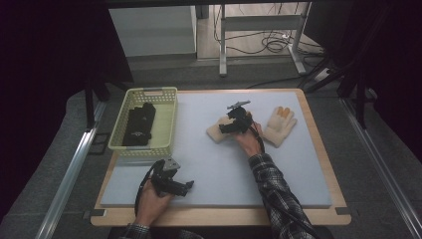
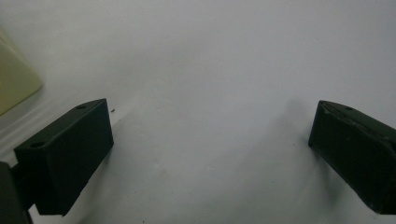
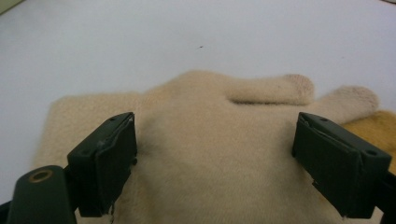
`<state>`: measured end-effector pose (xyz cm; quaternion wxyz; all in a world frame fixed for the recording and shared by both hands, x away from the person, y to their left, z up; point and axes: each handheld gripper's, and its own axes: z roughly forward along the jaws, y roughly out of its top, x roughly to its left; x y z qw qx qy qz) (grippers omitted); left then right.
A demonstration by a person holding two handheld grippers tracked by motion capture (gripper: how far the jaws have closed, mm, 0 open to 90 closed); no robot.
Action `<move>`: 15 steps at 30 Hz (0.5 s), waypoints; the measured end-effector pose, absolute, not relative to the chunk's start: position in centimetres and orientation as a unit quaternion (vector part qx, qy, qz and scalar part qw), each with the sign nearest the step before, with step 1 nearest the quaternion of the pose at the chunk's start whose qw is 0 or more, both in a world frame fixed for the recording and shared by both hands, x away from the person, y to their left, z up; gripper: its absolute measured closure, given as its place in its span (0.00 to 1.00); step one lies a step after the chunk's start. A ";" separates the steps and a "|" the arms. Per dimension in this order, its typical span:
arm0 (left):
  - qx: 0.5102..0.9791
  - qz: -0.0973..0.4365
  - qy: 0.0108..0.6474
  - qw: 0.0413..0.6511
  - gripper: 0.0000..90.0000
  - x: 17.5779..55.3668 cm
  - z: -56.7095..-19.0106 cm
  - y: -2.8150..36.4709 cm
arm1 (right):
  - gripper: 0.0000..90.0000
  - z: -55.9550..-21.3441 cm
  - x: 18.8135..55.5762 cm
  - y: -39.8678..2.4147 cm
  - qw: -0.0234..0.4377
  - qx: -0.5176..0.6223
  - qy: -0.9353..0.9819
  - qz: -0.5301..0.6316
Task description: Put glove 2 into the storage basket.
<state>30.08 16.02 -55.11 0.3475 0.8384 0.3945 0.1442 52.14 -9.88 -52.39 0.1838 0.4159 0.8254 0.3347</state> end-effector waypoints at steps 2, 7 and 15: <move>0.838 0.144 0.395 0.348 0.00 30.1 -55.1 16.0 | 0.21 -52.7 52.3 -9.7 0.187 0.413 0.828 0.329; 0.838 0.143 0.396 0.348 0.00 30.1 -55.1 16.0 | 0.53 -52.7 52.0 -9.8 0.190 0.407 0.833 0.324; 0.839 0.144 0.394 0.346 0.00 30.1 -55.1 16.0 | 0.63 -51.1 50.9 -10.5 0.164 0.374 0.848 0.337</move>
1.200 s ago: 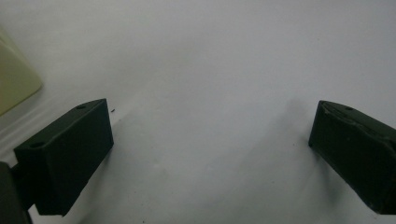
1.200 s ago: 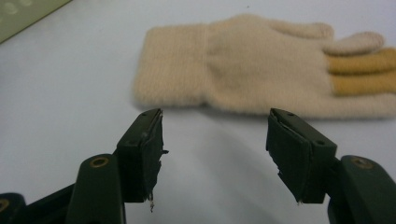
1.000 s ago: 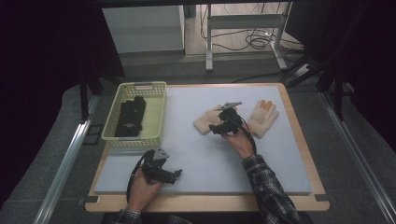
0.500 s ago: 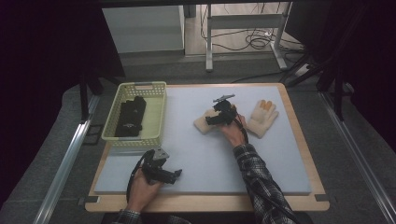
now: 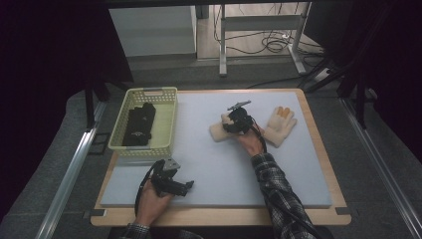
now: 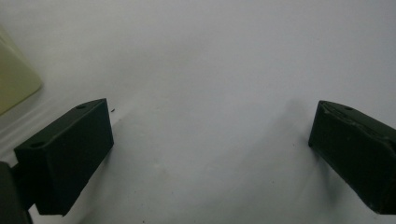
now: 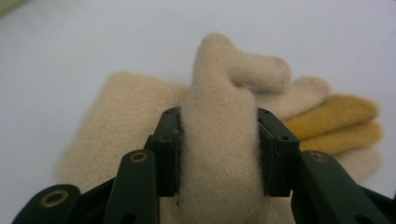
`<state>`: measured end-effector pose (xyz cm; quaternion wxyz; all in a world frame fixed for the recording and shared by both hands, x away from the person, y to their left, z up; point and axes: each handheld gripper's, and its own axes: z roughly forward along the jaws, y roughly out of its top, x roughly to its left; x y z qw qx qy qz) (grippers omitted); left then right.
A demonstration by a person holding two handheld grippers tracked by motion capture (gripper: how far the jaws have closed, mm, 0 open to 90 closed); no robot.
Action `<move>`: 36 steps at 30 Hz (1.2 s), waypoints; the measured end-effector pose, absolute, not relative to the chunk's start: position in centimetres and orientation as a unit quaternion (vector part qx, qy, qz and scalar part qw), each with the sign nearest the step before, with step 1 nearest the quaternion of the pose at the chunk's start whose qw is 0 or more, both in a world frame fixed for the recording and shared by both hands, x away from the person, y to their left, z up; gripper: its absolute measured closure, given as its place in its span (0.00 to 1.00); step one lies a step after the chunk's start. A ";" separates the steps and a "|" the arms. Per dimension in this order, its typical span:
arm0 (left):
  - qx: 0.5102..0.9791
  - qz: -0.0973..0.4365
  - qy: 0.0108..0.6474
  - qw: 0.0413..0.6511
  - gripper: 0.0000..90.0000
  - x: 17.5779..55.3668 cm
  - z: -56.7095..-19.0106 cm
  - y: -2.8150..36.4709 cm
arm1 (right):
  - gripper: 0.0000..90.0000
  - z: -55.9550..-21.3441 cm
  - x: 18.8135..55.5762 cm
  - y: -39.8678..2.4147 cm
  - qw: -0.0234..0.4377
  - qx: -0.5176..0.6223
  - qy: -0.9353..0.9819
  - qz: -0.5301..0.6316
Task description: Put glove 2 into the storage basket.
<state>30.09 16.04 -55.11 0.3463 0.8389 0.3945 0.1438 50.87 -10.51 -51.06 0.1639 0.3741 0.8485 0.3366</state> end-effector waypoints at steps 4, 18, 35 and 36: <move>0.839 0.144 0.394 0.346 0.00 30.1 -55.1 16.0 | 0.62 -49.1 48.7 -11.1 0.141 0.339 0.855 0.365; 0.838 0.144 0.395 0.347 0.00 30.1 -55.1 16.0 | 0.53 -49.8 40.1 -12.1 0.075 0.228 0.898 0.370; 0.838 0.144 0.395 0.347 0.00 30.1 -55.1 16.0 | 0.70 -49.9 38.6 -17.8 0.134 0.321 0.871 0.348; 0.838 0.144 0.395 0.347 0.00 30.1 -55.1 16.0 | 0.77 -50.2 38.5 -18.2 0.131 0.325 0.869 0.349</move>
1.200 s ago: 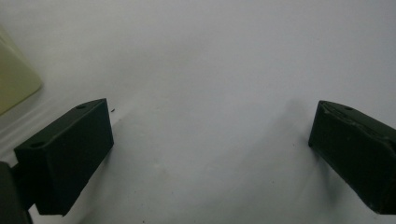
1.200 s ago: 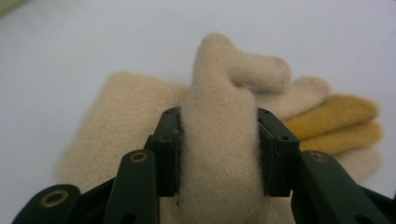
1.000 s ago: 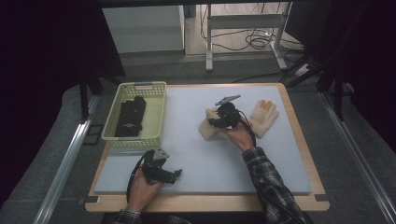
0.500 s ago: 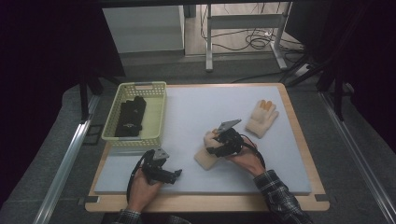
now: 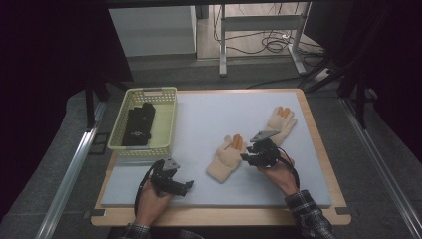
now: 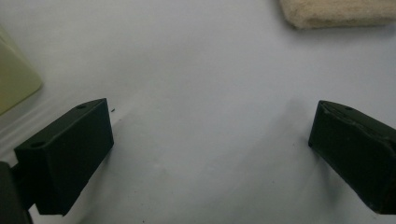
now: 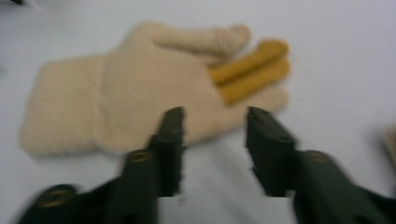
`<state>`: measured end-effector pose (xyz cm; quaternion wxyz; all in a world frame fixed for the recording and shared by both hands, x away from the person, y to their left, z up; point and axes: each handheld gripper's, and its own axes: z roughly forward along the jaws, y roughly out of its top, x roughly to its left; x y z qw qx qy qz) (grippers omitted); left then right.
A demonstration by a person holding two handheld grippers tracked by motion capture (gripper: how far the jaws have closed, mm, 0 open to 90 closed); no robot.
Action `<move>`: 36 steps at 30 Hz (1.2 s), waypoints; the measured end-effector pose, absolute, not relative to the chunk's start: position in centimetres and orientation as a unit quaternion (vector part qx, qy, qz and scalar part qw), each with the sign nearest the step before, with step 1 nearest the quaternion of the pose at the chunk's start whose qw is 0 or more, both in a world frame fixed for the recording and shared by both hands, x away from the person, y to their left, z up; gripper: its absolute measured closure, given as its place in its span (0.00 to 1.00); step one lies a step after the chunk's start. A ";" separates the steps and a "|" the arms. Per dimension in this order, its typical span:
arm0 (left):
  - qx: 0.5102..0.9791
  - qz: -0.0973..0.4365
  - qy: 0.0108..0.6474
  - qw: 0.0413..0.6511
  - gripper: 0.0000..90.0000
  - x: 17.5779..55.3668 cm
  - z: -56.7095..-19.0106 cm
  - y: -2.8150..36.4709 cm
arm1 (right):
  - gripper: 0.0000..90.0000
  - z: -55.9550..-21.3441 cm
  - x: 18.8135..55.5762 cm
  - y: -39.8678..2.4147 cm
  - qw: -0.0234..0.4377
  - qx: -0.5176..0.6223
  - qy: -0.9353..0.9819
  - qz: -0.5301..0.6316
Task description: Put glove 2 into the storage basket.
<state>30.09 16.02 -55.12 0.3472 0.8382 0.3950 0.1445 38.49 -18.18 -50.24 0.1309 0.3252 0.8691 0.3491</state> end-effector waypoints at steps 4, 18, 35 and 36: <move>0.838 0.144 0.395 0.347 0.00 30.1 -55.1 16.0 | 0.87 -51.4 38.5 -18.4 0.124 0.342 0.864 0.348; 0.838 0.145 0.395 0.348 0.00 30.1 -55.1 16.0 | 0.83 -52.4 41.9 -15.4 0.150 0.348 0.858 0.346; 0.836 0.144 0.397 0.350 0.00 30.0 -55.1 16.0 | 0.70 -51.8 43.7 -13.4 0.152 0.333 0.860 0.356; 0.836 0.144 0.397 0.350 0.00 30.0 -55.1 16.0 | 0.69 -51.6 43.8 -13.9 0.153 0.337 0.856 0.360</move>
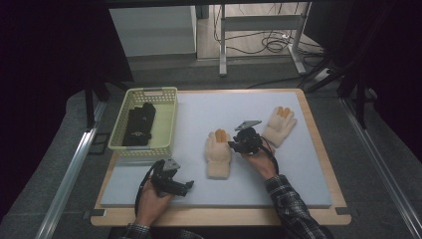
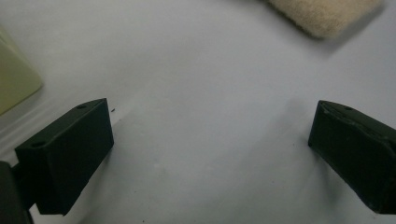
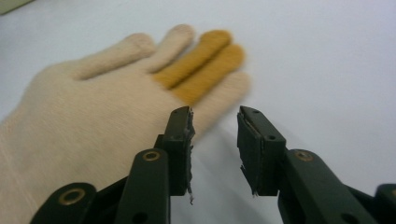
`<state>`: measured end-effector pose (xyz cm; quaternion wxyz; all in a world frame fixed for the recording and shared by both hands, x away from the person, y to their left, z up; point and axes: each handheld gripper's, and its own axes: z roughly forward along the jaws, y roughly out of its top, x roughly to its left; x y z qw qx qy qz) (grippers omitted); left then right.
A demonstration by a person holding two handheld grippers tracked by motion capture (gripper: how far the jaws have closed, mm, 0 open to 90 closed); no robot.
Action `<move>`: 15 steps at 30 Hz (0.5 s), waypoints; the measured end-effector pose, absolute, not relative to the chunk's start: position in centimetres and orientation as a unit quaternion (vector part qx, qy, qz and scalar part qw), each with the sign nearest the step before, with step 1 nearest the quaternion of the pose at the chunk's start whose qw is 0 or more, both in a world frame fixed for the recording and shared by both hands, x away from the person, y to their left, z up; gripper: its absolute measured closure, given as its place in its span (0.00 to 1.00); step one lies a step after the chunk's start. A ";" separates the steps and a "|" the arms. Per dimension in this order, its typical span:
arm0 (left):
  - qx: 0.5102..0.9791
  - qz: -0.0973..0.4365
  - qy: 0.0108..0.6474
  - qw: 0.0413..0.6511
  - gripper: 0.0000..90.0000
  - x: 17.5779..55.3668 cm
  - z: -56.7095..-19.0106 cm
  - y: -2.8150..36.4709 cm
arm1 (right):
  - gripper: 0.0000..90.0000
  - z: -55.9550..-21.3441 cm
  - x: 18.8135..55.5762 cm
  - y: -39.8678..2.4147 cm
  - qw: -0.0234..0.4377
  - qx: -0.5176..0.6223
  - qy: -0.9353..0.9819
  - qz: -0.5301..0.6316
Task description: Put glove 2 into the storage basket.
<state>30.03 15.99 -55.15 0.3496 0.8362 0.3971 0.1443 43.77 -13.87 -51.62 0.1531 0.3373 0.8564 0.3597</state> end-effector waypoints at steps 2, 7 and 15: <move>0.836 0.144 0.397 0.350 0.00 30.0 -55.1 16.0 | 0.67 -51.1 43.9 -15.1 0.154 0.348 0.851 0.363; 0.838 0.145 0.395 0.348 0.00 30.1 -55.1 16.0 | 0.63 -50.1 44.4 -18.1 0.164 0.369 0.839 0.365; 0.837 0.145 0.395 0.348 0.00 30.1 -55.1 16.0 | 0.60 -48.5 45.5 -21.8 0.201 0.397 0.825 0.348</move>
